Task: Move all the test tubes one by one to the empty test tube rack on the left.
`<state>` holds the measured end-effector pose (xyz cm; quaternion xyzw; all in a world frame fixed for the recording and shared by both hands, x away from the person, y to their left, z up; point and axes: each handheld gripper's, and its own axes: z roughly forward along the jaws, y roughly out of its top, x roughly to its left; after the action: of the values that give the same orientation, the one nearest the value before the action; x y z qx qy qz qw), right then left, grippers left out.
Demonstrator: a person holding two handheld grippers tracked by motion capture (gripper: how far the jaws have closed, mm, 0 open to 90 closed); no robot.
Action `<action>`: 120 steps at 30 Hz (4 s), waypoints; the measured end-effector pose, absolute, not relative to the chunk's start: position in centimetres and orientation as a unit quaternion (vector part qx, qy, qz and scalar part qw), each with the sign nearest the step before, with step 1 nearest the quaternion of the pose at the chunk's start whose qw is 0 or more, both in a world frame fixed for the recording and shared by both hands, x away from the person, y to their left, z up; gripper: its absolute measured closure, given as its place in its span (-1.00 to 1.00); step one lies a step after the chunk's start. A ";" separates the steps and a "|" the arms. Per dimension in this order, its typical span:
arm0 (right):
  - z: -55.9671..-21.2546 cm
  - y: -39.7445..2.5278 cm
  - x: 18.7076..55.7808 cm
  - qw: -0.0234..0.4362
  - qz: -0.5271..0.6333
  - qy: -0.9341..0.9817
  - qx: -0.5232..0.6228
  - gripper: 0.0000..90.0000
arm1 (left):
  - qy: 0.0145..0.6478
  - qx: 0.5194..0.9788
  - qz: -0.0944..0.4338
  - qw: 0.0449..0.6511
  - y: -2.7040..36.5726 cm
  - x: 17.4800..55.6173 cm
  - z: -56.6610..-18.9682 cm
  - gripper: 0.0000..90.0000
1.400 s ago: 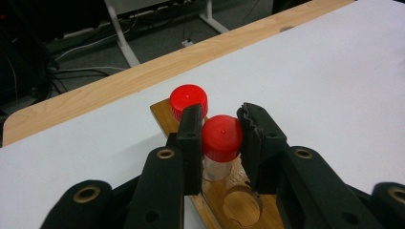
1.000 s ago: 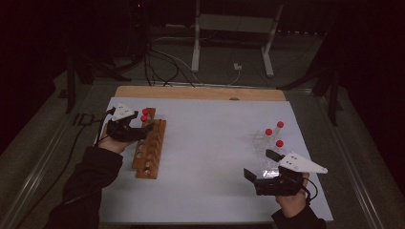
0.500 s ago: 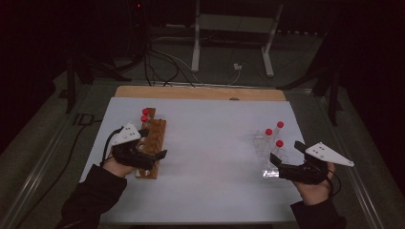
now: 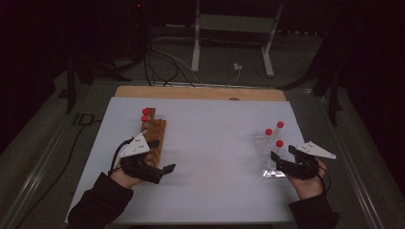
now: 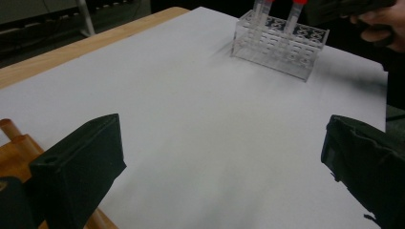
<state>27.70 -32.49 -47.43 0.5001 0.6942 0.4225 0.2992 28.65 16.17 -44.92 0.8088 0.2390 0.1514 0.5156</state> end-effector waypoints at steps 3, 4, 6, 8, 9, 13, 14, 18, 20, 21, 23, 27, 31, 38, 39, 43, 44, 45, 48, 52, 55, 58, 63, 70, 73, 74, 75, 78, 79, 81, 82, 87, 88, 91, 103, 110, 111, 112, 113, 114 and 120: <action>-47.7 -32.4 28.2 0.301 0.416 0.696 0.501 -0.12 | 0.236 0.811 0.151 0.513 16.0 28.6 -45.0 -0.97; -47.7 -32.3 28.3 0.304 0.413 0.695 0.504 -0.01 | 0.235 0.812 0.152 0.512 16.0 28.6 -45.0 -0.97; -47.7 -32.3 28.6 0.301 0.412 0.694 0.507 0.09 | 0.233 0.813 0.149 0.512 15.9 28.6 -45.0 -0.97; -47.8 -32.2 28.9 0.300 0.407 0.698 0.508 0.23 | 0.234 0.813 0.150 0.512 15.9 28.6 -44.9 -0.97; -47.8 -32.1 29.1 0.298 0.404 0.700 0.508 0.27 | 0.234 0.813 0.149 0.512 16.0 28.6 -44.9 -0.96; -48.1 -31.8 29.3 0.297 0.394 0.708 0.506 0.51 | 0.235 0.813 0.151 0.512 16.0 28.7 -45.0 -0.97; -48.1 -31.8 29.3 0.295 0.391 0.710 0.506 0.57 | 0.234 0.813 0.148 0.512 16.0 28.7 -45.0 -0.97; -48.1 -31.9 29.3 0.296 0.389 0.708 0.511 0.65 | 0.236 0.814 0.149 0.509 16.0 28.8 -45.1 -0.97; -48.1 -32.0 29.3 0.294 0.392 0.704 0.514 0.66 | 0.235 0.815 0.147 0.509 16.0 28.8 -45.1 -0.97; -48.0 -32.0 29.3 0.294 0.392 0.704 0.514 0.66 | 0.237 0.814 0.149 0.509 16.0 28.8 -45.1 -0.97; -47.8 -32.0 29.2 0.298 0.390 0.707 0.510 0.66 | 0.237 0.814 0.145 0.511 16.0 28.8 -45.1 -0.97; -47.1 -31.9 28.8 0.306 0.389 0.708 0.503 0.66 | 0.237 0.813 0.148 0.511 16.0 28.8 -44.9 -0.97; -46.1 -31.8 28.2 0.318 0.393 0.707 0.496 0.66 | 0.236 0.812 0.145 0.513 16.0 28.8 -44.9 -0.97; -44.3 -31.7 27.0 0.337 0.411 0.697 0.481 0.66 | 0.236 0.811 0.144 0.516 16.0 28.8 -44.6 -0.97; -44.0 -31.6 26.8 0.339 0.412 0.698 0.477 0.66 | 0.235 0.811 0.143 0.517 16.0 28.8 -44.5 -0.97; -42.5 -31.2 25.7 0.355 0.423 0.694 0.462 0.66 | 0.231 0.811 0.145 0.518 15.9 28.6 -44.2 -0.97; -42.2 -31.2 25.5 0.357 0.426 0.693 0.458 0.66 | 0.230 0.811 0.145 0.518 15.9 28.6 -44.2 -0.97; -42.0 -31.1 25.4 0.357 0.429 0.693 0.456 0.66 | 0.228 0.810 0.143 0.520 15.9 28.5 -44.1 -0.96; -41.3 -30.4 25.0 0.355 0.438 0.697 0.442 0.66 | 0.225 0.811 0.141 0.521 15.8 28.5 -43.8 -0.97; -41.1 -28.8 24.8 0.339 0.446 0.714 0.420 0.66 | 0.221 0.811 0.142 0.523 15.4 28.3 -43.6 -0.97; -41.4 -27.6 24.8 0.324 0.450 0.727 0.406 0.66 | 0.215 0.812 0.137 0.526 15.1 28.3 -43.3 -0.97; -41.8 -26.3 25.0 0.309 0.452 0.739 0.393 0.66 | 0.209 0.813 0.135 0.526 14.8 28.2 -43.2 -0.97; -42.4 -24.5 25.4 0.293 0.448 0.756 0.375 0.66 | 0.201 0.814 0.132 0.528 14.2 28.1 -42.9 -0.97; -43.6 -22.6 25.6 0.268 0.444 0.777 0.357 0.66 | 0.187 0.815 0.124 0.534 13.2 28.0 -42.4 -0.97; -44.2 -21.6 25.6 0.258 0.439 0.787 0.348 0.66 | 0.178 0.817 0.121 0.535 12.5 27.9 -42.3 -0.96; -44.4 -21.3 25.5 0.254 0.438 0.791 0.344 0.66 | 0.177 0.817 0.120 0.535 12.3 27.9 -42.2 -0.96; -44.5 -21.1 25.5 0.252 0.437 0.793 0.341 0.66 | 0.173 0.818 0.118 0.536 12.1 27.9 -42.2 -0.96; -44.9 -20.4 25.4 0.244 0.436 0.800 0.332 0.66 | 0.166 0.819 0.111 0.538 11.4 27.8 -42.2 -0.96; -45.0 -20.1 25.3 0.241 0.435 0.803 0.328 0.66 | 0.163 0.820 0.109 0.538 11.1 27.8 -42.2 -0.96; -45.2 -19.6 25.1 0.236 0.435 0.808 0.320 0.66 | 0.157 0.822 0.105 0.538 10.7 27.8 -42.2 -0.97; -45.3 -19.3 25.0 0.232 0.434 0.811 0.316 0.66 | 0.156 0.822 0.103 0.538 10.5 27.7 -42.2 -0.96; -45.6 -18.3 24.6 0.219 0.435 0.819 0.303 0.66 | 0.142 0.826 0.089 0.539 9.2 27.6 -42.4 -0.96; -45.7 -18.0 24.5 0.218 0.434 0.822 0.298 0.66 | 0.139 0.826 0.087 0.538 9.0 27.6 -42.5 -0.96; -45.9 -17.4 24.2 0.211 0.433 0.827 0.289 0.66 | 0.130 0.829 0.079 0.538 8.2 27.5 -42.7 -0.95; -46.2 -16.3 23.6 0.192 0.435 0.836 0.272 0.66 | 0.103 0.836 0.070 0.535 6.0 27.4 -43.4 -0.49; -46.1 -16.3 23.4 0.187 0.439 0.837 0.268 0.66 | 0.094 0.835 0.074 0.537 5.3 27.5 -43.7 -0.07; -46.1 -16.3 23.4 0.187 0.439 0.837 0.267 0.66 | 0.094 0.835 0.076 0.537 5.2 27.5 -43.8 -0.03; -46.1 -16.3 23.4 0.187 0.440 0.837 0.267 0.66 | 0.092 0.836 0.075 0.536 5.1 27.5 -43.8 0.02; -46.1 -16.3 23.4 0.185 0.440 0.837 0.267 0.66 | 0.091 0.837 0.076 0.534 4.9 27.5 -43.9 0.07; -46.1 -16.3 23.4 0.185 0.441 0.837 0.267 0.66 | 0.091 0.838 0.077 0.533 4.9 27.5 -43.9 0.10; -46.0 -16.3 23.3 0.183 0.442 0.837 0.266 0.66 | 0.088 0.839 0.077 0.531 4.7 27.7 -44.3 0.37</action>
<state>23.31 -16.28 -46.01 0.2663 0.8369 0.4419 0.1826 27.65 4.66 -44.29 0.8391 0.0880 0.0768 0.5313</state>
